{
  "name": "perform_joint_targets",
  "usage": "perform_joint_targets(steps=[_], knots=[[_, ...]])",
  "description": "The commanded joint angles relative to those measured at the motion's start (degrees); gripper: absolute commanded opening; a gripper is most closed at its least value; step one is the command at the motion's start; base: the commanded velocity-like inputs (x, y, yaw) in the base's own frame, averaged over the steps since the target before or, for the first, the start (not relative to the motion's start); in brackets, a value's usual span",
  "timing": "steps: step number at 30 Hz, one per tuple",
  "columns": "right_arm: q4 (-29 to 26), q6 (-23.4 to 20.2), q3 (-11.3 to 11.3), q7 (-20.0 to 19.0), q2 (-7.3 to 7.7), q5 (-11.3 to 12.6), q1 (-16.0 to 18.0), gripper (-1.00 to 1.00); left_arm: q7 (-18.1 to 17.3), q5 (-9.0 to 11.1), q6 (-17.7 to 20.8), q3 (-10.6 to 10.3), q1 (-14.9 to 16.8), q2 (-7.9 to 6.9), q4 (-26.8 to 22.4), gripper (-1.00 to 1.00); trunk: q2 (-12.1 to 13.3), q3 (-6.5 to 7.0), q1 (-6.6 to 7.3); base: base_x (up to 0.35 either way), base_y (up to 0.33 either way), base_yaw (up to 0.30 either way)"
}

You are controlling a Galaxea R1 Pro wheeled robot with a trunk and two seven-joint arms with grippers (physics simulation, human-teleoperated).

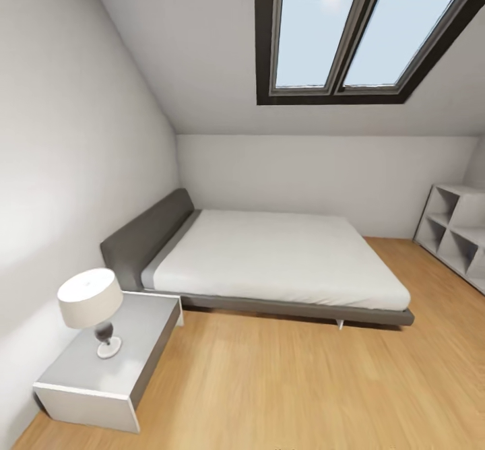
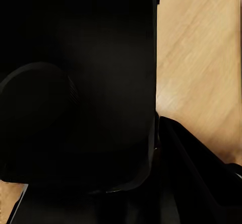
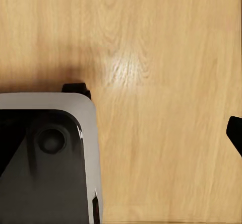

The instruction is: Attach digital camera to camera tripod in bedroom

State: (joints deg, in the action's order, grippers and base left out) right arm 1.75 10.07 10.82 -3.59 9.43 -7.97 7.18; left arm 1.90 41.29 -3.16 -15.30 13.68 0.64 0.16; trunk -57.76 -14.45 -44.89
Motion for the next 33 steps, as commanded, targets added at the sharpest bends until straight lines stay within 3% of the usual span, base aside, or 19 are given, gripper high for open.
perform_joint_targets(steps=[1, 18, 33], knots=[[0.19, 0.28, 0.52, -0.12, 0.04, -0.56, 0.10, 1.00, 0.12, 0.37, -0.18, -0.51, 0.03, 0.01, 0.02, -1.00, -0.05, -0.07, 0.00, 0.002, -0.001, -0.284], [0.19, -0.30, 0.52, -0.19, -0.35, -0.60, 0.08, 1.00, 0.66, 0.45, -0.98, -0.58, 0.03, -1.66, -0.24, -1.00, -0.05, -0.07, 0.00, 0.000, 0.000, -0.292], [0.19, -0.23, 0.52, -0.19, -0.42, -0.57, 0.10, 1.00, 0.74, 0.12, -1.15, -0.66, 0.03, -1.61, -0.71, -1.00, -0.05, -0.07, 0.00, 0.000, 0.000, -0.296]])
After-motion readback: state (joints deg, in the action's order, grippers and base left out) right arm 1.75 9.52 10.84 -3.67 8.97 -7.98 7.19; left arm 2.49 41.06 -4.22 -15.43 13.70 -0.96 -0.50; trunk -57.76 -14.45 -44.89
